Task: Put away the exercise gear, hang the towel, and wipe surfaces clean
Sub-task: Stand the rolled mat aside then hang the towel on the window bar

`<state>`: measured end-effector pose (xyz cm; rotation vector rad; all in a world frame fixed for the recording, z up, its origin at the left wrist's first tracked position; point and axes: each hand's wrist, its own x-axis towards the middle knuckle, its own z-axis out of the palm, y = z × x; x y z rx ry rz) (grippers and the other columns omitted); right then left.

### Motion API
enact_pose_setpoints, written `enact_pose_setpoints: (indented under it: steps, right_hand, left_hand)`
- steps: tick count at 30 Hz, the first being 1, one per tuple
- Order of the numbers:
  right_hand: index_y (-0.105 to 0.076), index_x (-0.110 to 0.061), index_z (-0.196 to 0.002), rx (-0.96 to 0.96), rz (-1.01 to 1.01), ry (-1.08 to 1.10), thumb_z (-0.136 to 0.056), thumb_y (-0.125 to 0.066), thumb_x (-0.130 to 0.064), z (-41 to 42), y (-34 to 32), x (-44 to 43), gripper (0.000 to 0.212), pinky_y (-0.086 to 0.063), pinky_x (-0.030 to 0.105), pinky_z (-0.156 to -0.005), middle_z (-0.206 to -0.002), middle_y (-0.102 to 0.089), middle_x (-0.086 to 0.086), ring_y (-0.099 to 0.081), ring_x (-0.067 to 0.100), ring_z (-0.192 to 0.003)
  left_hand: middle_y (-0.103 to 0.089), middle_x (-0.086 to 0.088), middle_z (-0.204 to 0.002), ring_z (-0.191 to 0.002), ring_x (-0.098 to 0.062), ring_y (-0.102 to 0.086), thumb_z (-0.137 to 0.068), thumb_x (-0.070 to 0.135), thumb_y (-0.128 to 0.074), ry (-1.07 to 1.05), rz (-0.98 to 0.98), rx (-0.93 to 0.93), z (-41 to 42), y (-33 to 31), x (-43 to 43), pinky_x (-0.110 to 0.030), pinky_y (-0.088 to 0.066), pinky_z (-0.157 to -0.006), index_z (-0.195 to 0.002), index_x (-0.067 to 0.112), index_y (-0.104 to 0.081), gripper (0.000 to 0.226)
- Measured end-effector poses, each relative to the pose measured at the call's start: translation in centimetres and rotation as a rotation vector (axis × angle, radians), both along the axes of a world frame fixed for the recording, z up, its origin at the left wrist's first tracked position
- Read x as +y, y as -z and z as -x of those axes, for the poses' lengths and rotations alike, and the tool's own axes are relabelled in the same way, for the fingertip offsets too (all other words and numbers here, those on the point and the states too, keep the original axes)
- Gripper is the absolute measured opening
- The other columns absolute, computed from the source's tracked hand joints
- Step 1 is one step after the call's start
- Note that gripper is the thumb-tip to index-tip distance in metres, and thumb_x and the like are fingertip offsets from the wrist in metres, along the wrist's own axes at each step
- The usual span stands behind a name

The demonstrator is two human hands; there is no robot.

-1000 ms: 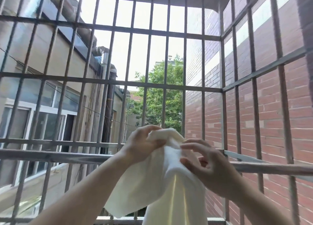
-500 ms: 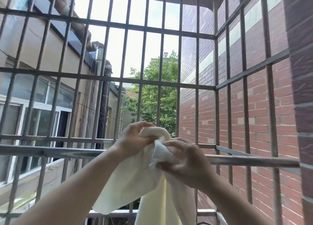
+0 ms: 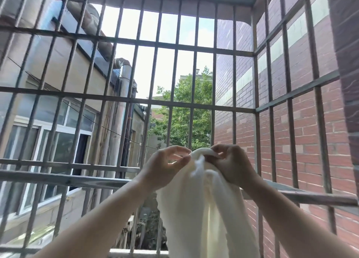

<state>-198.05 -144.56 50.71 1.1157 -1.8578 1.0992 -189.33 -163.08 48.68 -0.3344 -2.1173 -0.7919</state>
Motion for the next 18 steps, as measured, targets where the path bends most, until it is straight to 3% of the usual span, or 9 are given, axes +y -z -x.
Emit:
enact_pose_setpoints:
  steps: [4,9,13,16,18]
  right_hand:
    - [-0.075,-0.027,-0.077,-0.066,-0.036,-0.030,-0.073,-0.077,-0.022,0.8,-0.3,-0.3,0.007,-0.044,0.008,-0.058,-0.071,-0.069,-0.017,-0.060,-0.009,-0.062]
    - [-0.071,-0.029,-0.076,-0.166,-0.021,-0.069,-0.071,-0.080,-0.022,0.8,0.5,1.0,0.012,-0.055,0.023,-0.070,-0.082,-0.072,-0.009,-0.069,0.008,-0.078]
    - [-0.066,-0.038,-0.086,-0.064,-0.078,-0.037,-0.077,-0.070,-0.038,-1.0,1.4,2.9,0.010,-0.056,0.025,-0.074,-0.093,-0.067,-0.020,-0.065,-0.001,-0.085]
    - [-0.066,-0.033,-0.110,-0.026,-0.333,0.008,-0.072,-0.061,-0.061,-1.9,2.8,3.1,0.048,-0.047,0.019,-0.087,-0.112,-0.060,-0.024,-0.057,-0.006,-0.101]
    - [-0.063,-0.031,-0.119,0.017,-0.360,0.040,-0.065,-0.067,-0.065,-1.7,3.5,2.9,0.063,-0.044,0.020,-0.093,-0.119,-0.058,-0.024,-0.054,-0.007,-0.107]
  left_hand:
    - [-0.062,0.018,-0.113,-0.097,0.002,-0.059,-0.070,0.065,-0.060,0.003,0.065,-0.097,0.6,0.6,0.7,-0.013,-0.047,-0.070,-0.119,0.042,-0.055,0.055]
    - [-0.070,0.008,-0.088,-0.079,-0.007,-0.067,-0.071,0.054,-0.073,-0.011,-0.007,-0.061,1.8,1.3,0.0,-0.035,-0.057,-0.071,-0.100,0.045,-0.066,0.031]
    - [-0.071,0.008,-0.087,-0.078,-0.012,-0.069,-0.072,0.050,-0.073,-0.001,-0.069,-0.058,2.5,1.5,-0.2,-0.042,-0.058,-0.070,-0.093,0.046,-0.068,0.022]
    - [-0.071,0.009,-0.086,-0.078,-0.012,-0.068,-0.070,0.055,-0.072,-0.013,-0.064,-0.047,2.7,1.6,-0.3,-0.043,-0.058,-0.070,-0.092,0.047,-0.068,0.024]
    - [-0.071,0.007,-0.082,-0.076,-0.012,-0.068,-0.071,0.054,-0.072,-0.042,-0.060,-0.035,2.7,1.5,-0.2,-0.042,-0.057,-0.070,-0.092,0.046,-0.068,0.022]
